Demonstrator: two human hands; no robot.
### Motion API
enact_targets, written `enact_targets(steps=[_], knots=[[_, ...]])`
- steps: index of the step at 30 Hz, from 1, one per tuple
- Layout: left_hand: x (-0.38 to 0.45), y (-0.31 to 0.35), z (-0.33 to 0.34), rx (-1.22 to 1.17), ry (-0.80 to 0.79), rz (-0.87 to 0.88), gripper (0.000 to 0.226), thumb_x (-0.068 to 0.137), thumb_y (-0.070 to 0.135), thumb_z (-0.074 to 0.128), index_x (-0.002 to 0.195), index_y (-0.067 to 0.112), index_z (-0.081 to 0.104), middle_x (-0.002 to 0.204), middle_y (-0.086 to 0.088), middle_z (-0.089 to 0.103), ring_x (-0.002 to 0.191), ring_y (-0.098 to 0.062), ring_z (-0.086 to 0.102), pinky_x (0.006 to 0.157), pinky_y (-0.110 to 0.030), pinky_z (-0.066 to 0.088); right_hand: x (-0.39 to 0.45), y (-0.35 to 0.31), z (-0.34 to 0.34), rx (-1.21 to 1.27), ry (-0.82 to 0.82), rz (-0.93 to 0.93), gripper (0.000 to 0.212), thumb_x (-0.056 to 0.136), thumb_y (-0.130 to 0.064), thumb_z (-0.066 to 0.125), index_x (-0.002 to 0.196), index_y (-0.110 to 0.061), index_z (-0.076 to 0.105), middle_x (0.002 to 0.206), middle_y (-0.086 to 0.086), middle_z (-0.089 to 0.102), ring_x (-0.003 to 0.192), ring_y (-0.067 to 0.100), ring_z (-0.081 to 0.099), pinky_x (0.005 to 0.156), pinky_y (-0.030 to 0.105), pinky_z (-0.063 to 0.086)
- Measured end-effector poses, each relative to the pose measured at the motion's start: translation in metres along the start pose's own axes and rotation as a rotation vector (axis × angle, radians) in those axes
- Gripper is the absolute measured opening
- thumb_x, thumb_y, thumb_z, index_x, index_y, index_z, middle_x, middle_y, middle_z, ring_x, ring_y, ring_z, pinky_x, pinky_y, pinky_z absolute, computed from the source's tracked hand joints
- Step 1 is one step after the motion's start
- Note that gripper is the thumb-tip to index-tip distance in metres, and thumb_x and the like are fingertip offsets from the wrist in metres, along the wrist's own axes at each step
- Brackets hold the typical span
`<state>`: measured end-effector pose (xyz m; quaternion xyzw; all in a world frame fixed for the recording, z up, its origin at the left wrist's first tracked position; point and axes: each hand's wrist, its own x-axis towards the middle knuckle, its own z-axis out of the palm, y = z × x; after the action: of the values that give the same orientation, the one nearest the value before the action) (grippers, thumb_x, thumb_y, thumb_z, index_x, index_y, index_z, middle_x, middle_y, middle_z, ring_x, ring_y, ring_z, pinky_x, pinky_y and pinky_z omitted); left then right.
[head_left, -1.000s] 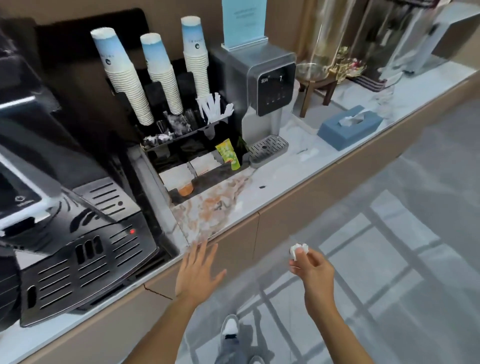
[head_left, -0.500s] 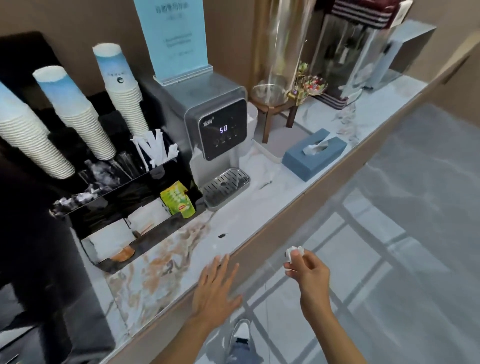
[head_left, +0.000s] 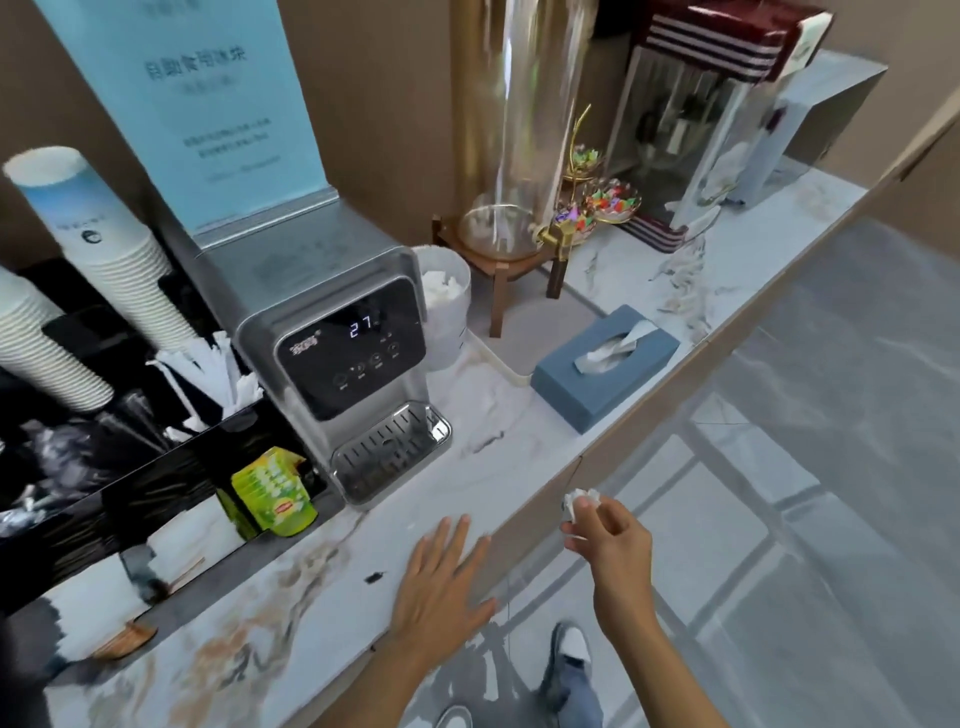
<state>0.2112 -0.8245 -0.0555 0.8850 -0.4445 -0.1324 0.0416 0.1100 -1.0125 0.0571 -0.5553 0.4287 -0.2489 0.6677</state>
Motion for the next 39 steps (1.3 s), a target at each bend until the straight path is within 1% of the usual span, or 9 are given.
enact_targets(steps=[5,8,12,18,22,29,32,35,39], knots=[[0.053,0.022,-0.012,0.009,0.010,-0.137,0.086,0.083,0.071,0.052,0.154,0.027,0.034,0.163,-0.010,0.025,0.150,-0.032,0.022,0.118,-0.043,-0.003,0.078,-0.011,-0.003,-0.046,-0.101,0.040,0.018,0.093,-0.024,0.065,0.103,-0.010,0.073,0.082,0.002,0.077,0.068,0.016,0.071,0.056,0.020,0.055],[0.076,0.034,-0.022,0.001,0.010,-0.223,0.083,0.085,0.072,0.047,0.154,0.027,0.035,0.162,-0.009,0.028,0.149,-0.026,0.014,0.117,-0.043,-0.002,0.114,-0.021,-0.001,-0.052,-0.196,0.072,0.013,0.092,-0.027,0.066,0.099,-0.019,0.073,0.080,-0.004,0.078,0.070,0.013,0.074,0.055,0.017,0.055],[0.100,0.041,-0.030,0.005,0.031,-0.326,0.079,0.087,0.073,0.039,0.153,0.028,0.036,0.162,-0.007,0.026,0.150,-0.026,0.019,0.115,-0.044,0.001,0.150,-0.035,0.006,-0.087,-0.304,0.082,0.010,0.092,-0.028,0.066,0.095,-0.022,0.074,0.081,-0.009,0.078,0.074,0.014,0.075,0.057,0.019,0.057],[0.108,0.032,-0.027,-0.002,0.061,-0.449,0.080,0.089,0.074,0.034,0.155,0.029,0.028,0.165,-0.005,0.019,0.151,-0.021,-0.003,0.115,-0.048,0.009,0.174,-0.038,0.033,-0.114,-0.379,0.127,0.005,0.091,-0.025,0.069,0.094,-0.025,0.072,0.077,-0.011,0.078,0.072,0.014,0.075,0.055,0.019,0.057],[0.105,0.029,-0.020,-0.017,0.048,-0.468,0.081,0.089,0.075,0.036,0.156,0.029,0.028,0.166,-0.005,0.015,0.150,-0.021,-0.013,0.116,-0.049,0.003,0.180,-0.040,0.052,-0.140,-0.383,0.113,0.009,0.090,-0.027,0.069,0.098,-0.024,0.071,0.089,-0.004,0.076,0.072,0.014,0.075,0.055,0.018,0.056],[0.110,0.025,-0.019,-0.058,0.056,-0.465,0.080,0.085,0.078,0.038,0.154,0.036,0.030,0.166,-0.003,0.022,0.152,-0.025,0.001,0.115,-0.054,0.011,0.187,-0.051,0.076,-0.143,-0.403,0.067,0.016,0.091,-0.027,0.068,0.102,-0.017,0.073,0.087,-0.002,0.077,0.070,0.015,0.075,0.055,0.020,0.057],[0.110,0.024,-0.020,-0.071,0.058,-0.463,0.079,0.087,0.078,0.034,0.154,0.037,0.026,0.166,-0.002,0.016,0.151,-0.023,-0.003,0.115,-0.055,0.009,0.198,-0.060,0.083,-0.139,-0.403,0.040,0.023,0.092,-0.025,0.067,0.109,-0.009,0.072,0.087,0.001,0.074,0.067,0.012,0.072,0.058,0.022,0.056],[0.111,0.025,-0.022,-0.088,0.051,-0.481,0.079,0.087,0.078,0.034,0.154,0.035,0.029,0.166,-0.003,0.020,0.152,-0.025,0.002,0.115,-0.055,0.011,0.212,-0.076,0.098,-0.122,-0.417,-0.016,0.021,0.093,-0.025,0.067,0.109,-0.012,0.072,0.089,0.001,0.073,0.064,0.007,0.069,0.057,0.019,0.056],[0.110,0.025,-0.019,-0.106,0.070,-0.486,0.079,0.085,0.078,0.040,0.151,0.034,0.038,0.164,-0.004,0.027,0.151,-0.027,0.012,0.113,-0.055,0.016,0.230,-0.107,0.133,-0.148,-0.471,-0.140,0.008,0.093,-0.026,0.066,0.094,-0.023,0.074,0.084,-0.003,0.073,0.067,0.005,0.066,0.058,0.019,0.056]])
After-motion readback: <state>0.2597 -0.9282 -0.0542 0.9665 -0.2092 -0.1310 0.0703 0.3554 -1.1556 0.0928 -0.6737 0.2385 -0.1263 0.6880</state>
